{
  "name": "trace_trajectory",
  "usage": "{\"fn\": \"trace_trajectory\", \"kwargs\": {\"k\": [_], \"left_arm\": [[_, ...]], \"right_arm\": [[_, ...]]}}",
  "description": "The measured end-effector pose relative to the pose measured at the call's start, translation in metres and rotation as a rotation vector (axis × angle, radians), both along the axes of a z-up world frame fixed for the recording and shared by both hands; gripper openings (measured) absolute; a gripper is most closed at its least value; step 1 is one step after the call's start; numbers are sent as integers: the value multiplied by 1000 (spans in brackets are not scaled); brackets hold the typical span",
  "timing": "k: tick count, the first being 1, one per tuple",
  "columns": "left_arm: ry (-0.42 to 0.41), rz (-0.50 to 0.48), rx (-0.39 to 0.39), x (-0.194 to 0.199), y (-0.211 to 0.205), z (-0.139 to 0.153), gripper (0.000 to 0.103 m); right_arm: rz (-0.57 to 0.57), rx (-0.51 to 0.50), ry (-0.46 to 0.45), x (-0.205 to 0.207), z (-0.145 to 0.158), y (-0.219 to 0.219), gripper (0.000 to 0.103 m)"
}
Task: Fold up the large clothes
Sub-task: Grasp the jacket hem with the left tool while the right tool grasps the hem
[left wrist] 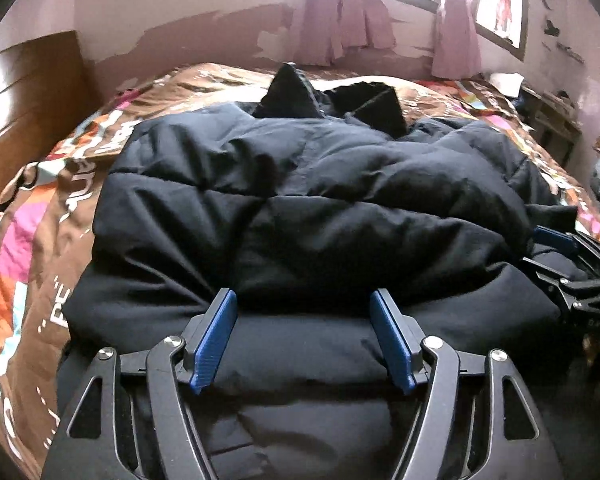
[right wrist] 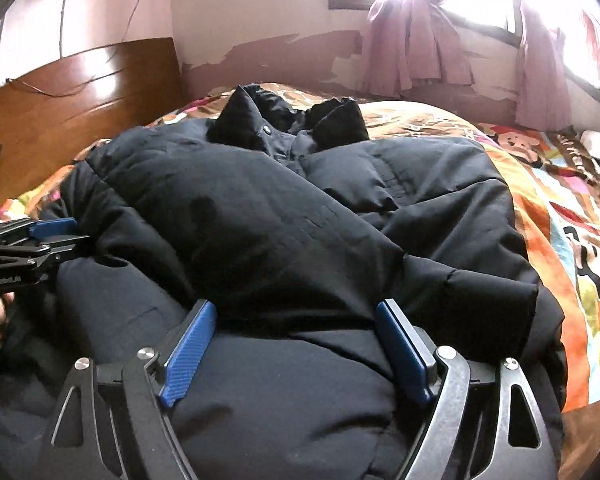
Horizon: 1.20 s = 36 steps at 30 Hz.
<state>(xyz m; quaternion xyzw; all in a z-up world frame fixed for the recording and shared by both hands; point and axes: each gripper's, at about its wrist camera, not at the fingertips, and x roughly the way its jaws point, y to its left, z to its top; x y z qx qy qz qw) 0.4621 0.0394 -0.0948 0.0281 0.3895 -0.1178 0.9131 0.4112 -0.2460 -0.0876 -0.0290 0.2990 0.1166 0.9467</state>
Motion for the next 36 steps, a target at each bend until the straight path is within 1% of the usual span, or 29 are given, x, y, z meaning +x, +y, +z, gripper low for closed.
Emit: {"fn": "trace_trajectory", "kwargs": {"k": [2,4,6,8,10,13,14,15,19,21,25,27,28,29,31,32,33,34,35,36], "left_arm": [[26,-31,-14,9,7,14,64],[23,-36,-24,18,12,28,64],[11,-31,-38,36,20,45,64],[-3,-18,-53,62,26,62,64],[-23,-1,-49,90,29,74,64],[-31,6,-51,136,34,83,64],[-29,3,-56,156,31,85,64],[-30,-5,-58,168,31,86,64],[-39,-24,-51,220,19,85,64],[-28,-21,-54,240,14,77,64],[3,-10,-90,272,6,61,63],[6,-4,-113,283,3,59,59],[9,-5,-136,290,1,57,59],[11,1,-137,296,-1,58,55],[27,25,-99,310,-8,54,47],[38,30,-75,315,-11,52,37],[46,35,-55,318,-13,51,25],[57,36,-41,322,-16,49,19],[68,39,-36,324,-17,48,15],[66,44,-53,323,-16,49,11]], "right_arm": [[17,27,-7,1,15,-8,82],[26,55,-8,9,33,-15,82],[30,73,4,25,53,-22,82],[39,91,14,47,72,-28,83],[45,94,50,78,89,-31,83],[39,100,83,134,111,-33,83],[34,98,95,149,113,-34,83],[31,104,122,172,115,-34,83],[2,172,182,238,112,-41,83],[-5,157,189,266,106,-39,81],[4,140,200,301,95,-32,67],[5,123,212,317,89,-28,60],[4,114,220,325,85,-25,59],[-1,103,226,331,82,-24,58],[-32,73,223,341,76,-23,54],[-50,68,218,346,74,-24,50],[-52,74,220,348,72,-24,44],[-54,84,226,351,70,-26,40],[-54,97,229,351,69,-26,28],[-53,116,225,350,70,-28,19]]}}
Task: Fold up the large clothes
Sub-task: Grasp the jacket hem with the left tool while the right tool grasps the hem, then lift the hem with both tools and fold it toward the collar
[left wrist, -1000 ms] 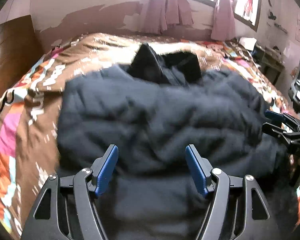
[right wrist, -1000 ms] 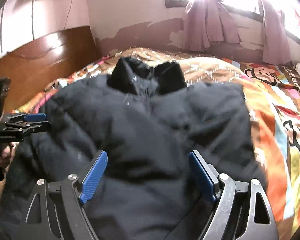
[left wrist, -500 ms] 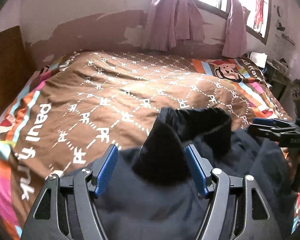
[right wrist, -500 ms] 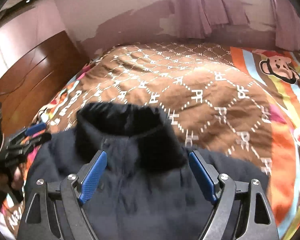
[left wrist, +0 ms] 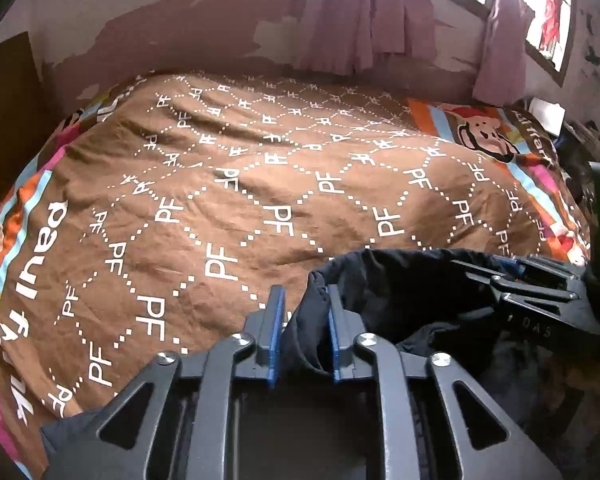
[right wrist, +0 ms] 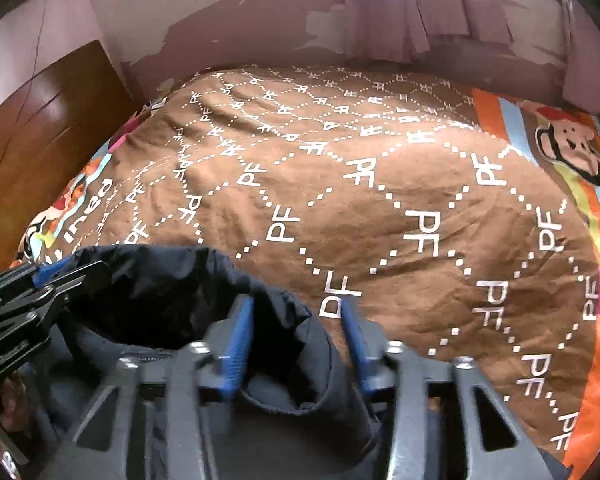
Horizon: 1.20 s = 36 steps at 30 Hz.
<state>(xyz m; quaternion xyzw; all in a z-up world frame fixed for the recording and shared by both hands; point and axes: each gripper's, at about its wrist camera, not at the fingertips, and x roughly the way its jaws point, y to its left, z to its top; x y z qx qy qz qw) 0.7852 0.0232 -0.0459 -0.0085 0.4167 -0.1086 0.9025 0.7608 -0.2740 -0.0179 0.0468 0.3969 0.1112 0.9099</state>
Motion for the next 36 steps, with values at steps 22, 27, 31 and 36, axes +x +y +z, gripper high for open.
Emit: {"fn": "trace_trajectory", "kwargs": {"k": [22,27,31,36], "left_arm": [[249,-203,19,-111,14,-9,3],[268,-207,132,-93,2,-39,3],[252,-227,230,-91,-7,-63,4],[123,-267,177,-113,6,-53,5]], "right_arm": [[316,-170,63,-149,-7,-1,6],[304,-176,149,-124,-42,5,6],[302,-165,187,-119,-58,5,6],[285,-75,134,-135,-45,-9,13]]}}
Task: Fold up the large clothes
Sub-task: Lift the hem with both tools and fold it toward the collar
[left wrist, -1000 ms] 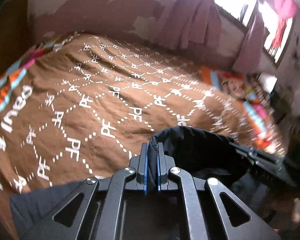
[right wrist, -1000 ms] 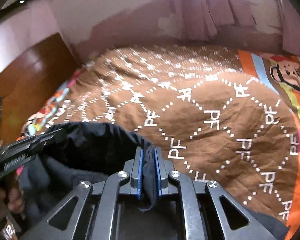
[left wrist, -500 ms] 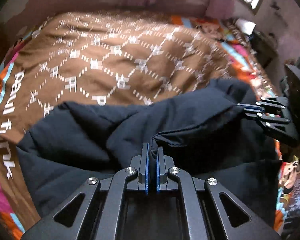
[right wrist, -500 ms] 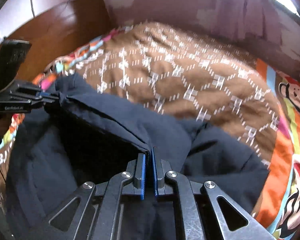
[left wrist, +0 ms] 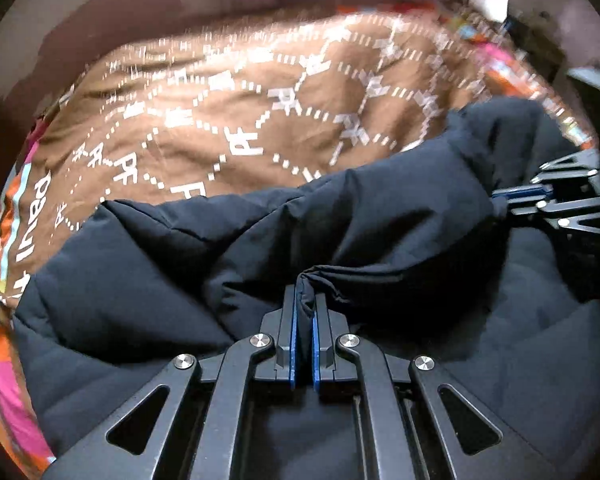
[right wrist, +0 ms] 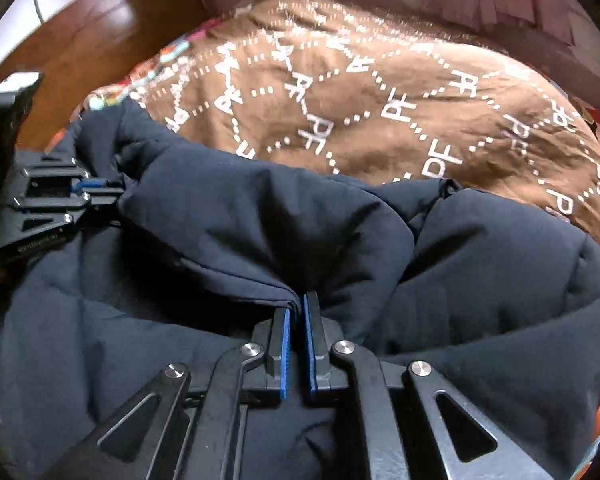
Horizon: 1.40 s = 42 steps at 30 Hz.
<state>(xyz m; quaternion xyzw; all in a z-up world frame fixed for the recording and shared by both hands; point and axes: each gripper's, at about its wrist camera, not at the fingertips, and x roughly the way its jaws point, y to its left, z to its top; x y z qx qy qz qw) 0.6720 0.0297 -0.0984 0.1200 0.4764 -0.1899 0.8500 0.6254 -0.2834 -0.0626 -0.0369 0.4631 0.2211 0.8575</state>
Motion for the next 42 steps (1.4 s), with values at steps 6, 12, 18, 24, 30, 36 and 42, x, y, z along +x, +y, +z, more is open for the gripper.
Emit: {"fn": "trace_trajectory", "kwargs": {"k": [6,12,18,24,30,36,42], "left_arm": [[-39,-4,-52,-23,18,32,15],[-184,26,-297,-20,29,77,43],[-54,116,-368,35,9,63,43],[69,12,-359,37,2,28,40],[144,-124,-195,17,-11,10,20],[169,-166,-14,8,-33,-16,17],[120,-123,34,2,-36,-27,17]], "right_arm": [[-7,90,-74,-27,37,-16,53],[-120,248,-144,-4,65,-24,54],[-165,400,-20,49,43,-17,27],[-35,327,95,52,17,4,24],[87,150,193,43,-3,17,24],[146,-54,229,42,-25,47,24],[125,-65,145,32,-35,49,24]]}}
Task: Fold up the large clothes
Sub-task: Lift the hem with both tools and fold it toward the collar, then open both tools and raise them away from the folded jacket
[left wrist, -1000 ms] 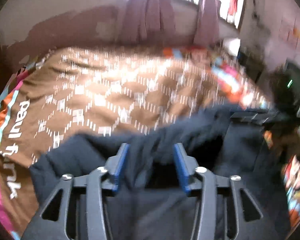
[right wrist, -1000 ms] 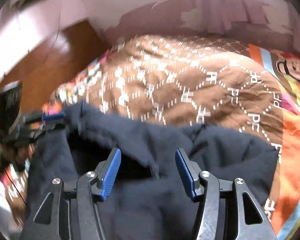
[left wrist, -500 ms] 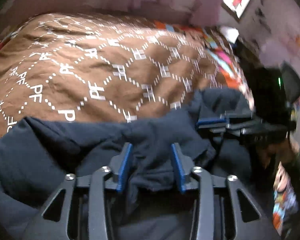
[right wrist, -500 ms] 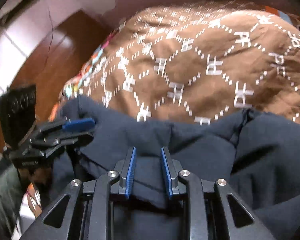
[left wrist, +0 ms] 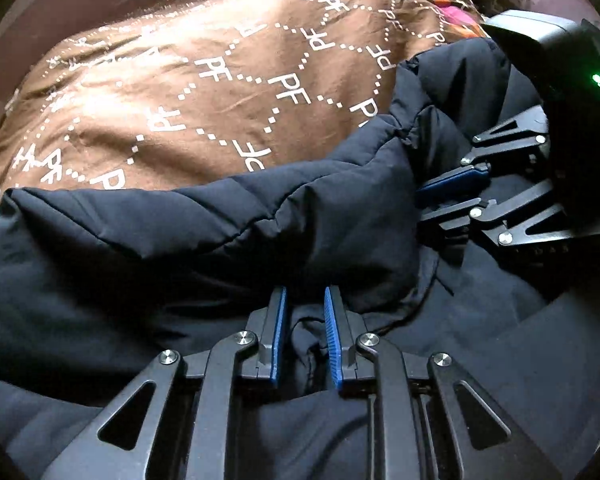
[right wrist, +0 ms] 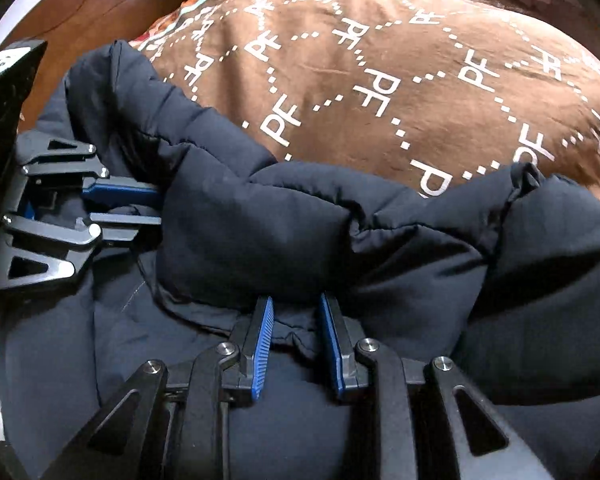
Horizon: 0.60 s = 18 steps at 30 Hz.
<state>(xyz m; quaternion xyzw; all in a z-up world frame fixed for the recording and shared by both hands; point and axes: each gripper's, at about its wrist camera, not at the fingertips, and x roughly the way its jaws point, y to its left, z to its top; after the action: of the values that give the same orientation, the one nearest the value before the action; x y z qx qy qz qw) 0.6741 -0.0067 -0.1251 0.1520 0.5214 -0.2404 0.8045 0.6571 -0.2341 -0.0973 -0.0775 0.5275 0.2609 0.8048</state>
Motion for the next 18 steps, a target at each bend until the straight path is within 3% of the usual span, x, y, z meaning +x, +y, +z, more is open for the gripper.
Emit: {"fn": "trace_trajectory", "kwargs": {"k": [4,8,11,13,15,18], "left_arm": [[-75,43,-56,-17,13,17,17],[-94,188,-131,-32,30,41,18],[-118,282,-182,-48,36,60,19],[-128,332,-215,-60,41,73,24],[-139,371,-228,-67,41,84,46],[-166,408,-269,-89,40,102,54]], "right_arm": [[-32,8,-121,-23,17,-6,23],[-91,-47,-243,-55,37,-9,45],[-132,-58,-318,-80,52,-21,45],[-163,-39,-353,-93,63,-27,45],[-187,-31,-392,-106,76,-28,54],[-218,-28,-445,-134,95,-26,63]]}}
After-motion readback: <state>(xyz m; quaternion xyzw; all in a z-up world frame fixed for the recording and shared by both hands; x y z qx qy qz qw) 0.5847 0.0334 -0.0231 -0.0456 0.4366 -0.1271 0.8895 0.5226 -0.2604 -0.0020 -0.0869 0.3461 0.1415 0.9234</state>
